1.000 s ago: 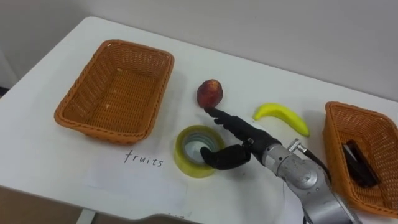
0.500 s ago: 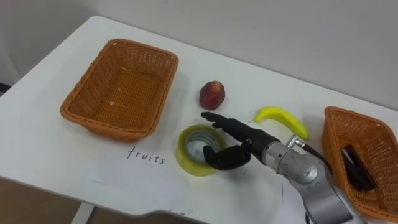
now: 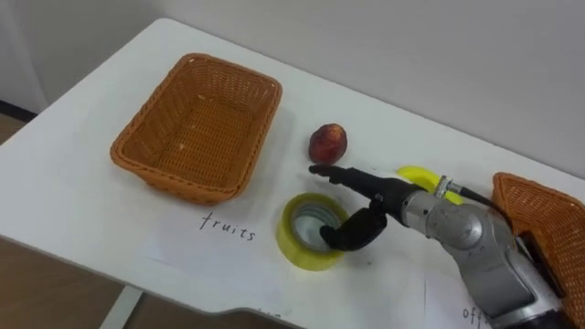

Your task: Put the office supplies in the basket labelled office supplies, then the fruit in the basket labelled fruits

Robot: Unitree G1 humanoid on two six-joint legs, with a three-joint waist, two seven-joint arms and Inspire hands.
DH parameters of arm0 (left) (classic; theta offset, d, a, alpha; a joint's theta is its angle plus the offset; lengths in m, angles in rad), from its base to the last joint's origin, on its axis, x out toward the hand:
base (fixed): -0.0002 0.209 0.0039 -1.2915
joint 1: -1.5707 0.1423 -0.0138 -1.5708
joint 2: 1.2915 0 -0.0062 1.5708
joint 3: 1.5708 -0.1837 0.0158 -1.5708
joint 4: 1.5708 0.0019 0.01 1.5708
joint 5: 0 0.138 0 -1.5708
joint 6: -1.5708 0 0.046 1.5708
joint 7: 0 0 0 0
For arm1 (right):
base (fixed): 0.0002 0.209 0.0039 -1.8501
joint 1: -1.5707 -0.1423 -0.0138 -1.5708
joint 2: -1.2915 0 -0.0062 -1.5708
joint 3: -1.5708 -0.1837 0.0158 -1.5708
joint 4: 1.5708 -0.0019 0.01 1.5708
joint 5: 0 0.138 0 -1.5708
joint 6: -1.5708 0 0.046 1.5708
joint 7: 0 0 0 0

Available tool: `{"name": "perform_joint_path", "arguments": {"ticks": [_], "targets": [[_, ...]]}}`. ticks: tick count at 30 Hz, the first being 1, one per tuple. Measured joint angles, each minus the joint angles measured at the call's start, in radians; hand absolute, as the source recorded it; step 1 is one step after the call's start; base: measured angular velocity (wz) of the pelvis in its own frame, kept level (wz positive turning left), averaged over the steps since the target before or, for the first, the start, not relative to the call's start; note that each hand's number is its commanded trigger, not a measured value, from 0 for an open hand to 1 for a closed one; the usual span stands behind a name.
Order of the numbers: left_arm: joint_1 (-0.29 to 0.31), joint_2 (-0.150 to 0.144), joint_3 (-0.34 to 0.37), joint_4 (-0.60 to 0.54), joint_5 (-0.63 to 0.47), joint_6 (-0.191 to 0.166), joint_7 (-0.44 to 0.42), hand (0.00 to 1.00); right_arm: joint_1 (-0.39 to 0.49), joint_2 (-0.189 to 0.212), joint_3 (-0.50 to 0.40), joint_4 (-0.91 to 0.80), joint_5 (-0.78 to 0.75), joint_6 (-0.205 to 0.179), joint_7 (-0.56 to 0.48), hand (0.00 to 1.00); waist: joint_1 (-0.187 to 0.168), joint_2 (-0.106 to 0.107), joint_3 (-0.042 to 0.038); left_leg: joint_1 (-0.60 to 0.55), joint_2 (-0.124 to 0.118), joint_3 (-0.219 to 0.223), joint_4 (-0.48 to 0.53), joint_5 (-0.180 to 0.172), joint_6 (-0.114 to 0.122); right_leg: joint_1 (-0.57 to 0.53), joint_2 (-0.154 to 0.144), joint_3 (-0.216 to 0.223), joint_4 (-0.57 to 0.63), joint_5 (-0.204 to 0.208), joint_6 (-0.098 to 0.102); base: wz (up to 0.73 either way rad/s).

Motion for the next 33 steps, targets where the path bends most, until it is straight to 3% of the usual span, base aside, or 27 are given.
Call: {"name": "perform_joint_path", "arguments": {"ticks": [13, 15, 24, 33], "targets": [[-0.003, 0.002, 0.057, 0.001, 0.001, 0.005, -0.015, 0.00, -0.012, -0.044, -0.002, -0.038, -0.052, 0.042, 0.096, 0.00, 0.006, -0.011, -0.0042, -0.005, 0.002, -0.001, -0.006, 0.000, 0.000, -0.007, -0.002, -0.001, -0.001, 0.000, 0.001, 0.00], [-0.003, 0.004, 0.060, 0.001, 0.001, 0.004, -0.015, 0.00, -0.019, -0.044, -0.002, -0.038, -0.079, 0.042, 0.113, 0.98, 0.005, -0.016, -0.0034, -0.006, 0.002, -0.001, -0.006, 0.000, 0.000, -0.007, -0.001, -0.001, -0.001, 0.000, 0.001, 0.00], [-0.008, 0.007, 0.096, 0.001, 0.003, 0.004, -0.025, 0.00, -0.021, -0.071, -0.012, -0.038, -0.121, 0.052, 0.161, 1.00, 0.023, -0.029, -0.0024, -0.012, 0.002, -0.009, -0.001, 0.000, 0.000, -0.008, -0.003, -0.016, -0.001, -0.001, 0.001, 0.03], [-0.014, 0.007, 0.096, 0.001, 0.019, 0.004, -0.025, 0.00, -0.020, -0.074, -0.013, -0.038, -0.137, 0.065, 0.197, 1.00, 0.037, -0.029, 0.0006, -0.014, 0.002, -0.010, -0.002, 0.000, 0.000, -0.009, -0.003, -0.017, -0.002, -0.001, 0.001, 0.00]]}}
